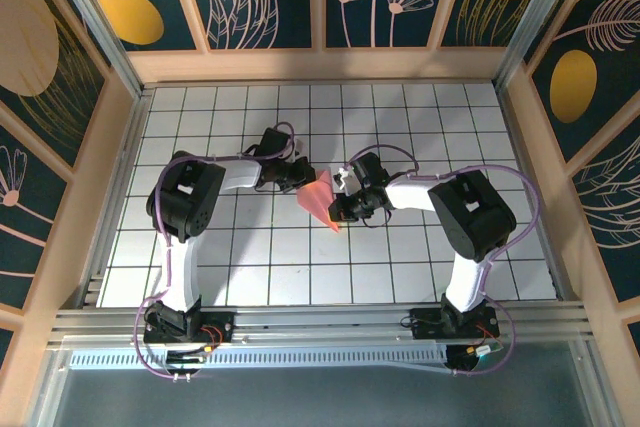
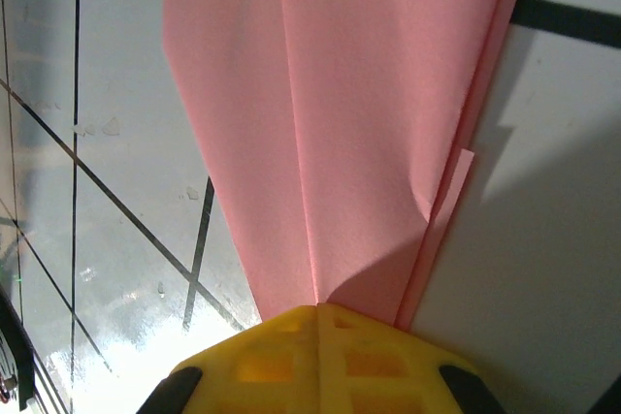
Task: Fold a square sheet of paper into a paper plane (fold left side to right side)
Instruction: Fourth fold the wing at the center of the table.
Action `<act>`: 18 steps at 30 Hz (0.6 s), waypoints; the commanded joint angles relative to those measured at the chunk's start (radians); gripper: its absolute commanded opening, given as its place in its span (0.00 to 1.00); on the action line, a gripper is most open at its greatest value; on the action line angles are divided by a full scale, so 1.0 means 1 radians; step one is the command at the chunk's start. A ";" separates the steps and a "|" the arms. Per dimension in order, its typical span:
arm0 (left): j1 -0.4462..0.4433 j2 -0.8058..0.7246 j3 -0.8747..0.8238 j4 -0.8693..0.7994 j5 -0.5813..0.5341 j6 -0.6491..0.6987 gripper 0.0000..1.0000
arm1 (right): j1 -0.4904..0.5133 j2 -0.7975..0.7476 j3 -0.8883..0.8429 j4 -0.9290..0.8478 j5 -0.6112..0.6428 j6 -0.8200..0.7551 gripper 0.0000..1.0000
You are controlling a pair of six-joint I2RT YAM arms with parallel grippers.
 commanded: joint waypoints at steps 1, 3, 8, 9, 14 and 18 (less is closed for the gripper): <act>0.089 0.055 0.026 0.031 -0.161 0.045 0.00 | -0.007 0.110 -0.083 -0.242 0.233 -0.028 0.00; 0.099 0.061 0.030 0.035 -0.153 0.045 0.00 | -0.007 0.113 -0.080 -0.239 0.227 -0.030 0.00; 0.113 0.079 0.052 0.033 -0.143 0.052 0.00 | -0.006 0.117 -0.077 -0.248 0.228 -0.033 0.00; 0.116 0.082 0.059 0.030 -0.144 0.055 0.00 | -0.007 0.117 -0.077 -0.248 0.229 -0.032 0.00; 0.142 0.105 0.074 0.034 -0.145 0.061 0.00 | -0.006 0.112 -0.077 -0.253 0.231 -0.034 0.00; 0.170 0.105 0.090 0.017 -0.148 0.079 0.00 | -0.007 0.111 -0.072 -0.253 0.228 -0.035 0.00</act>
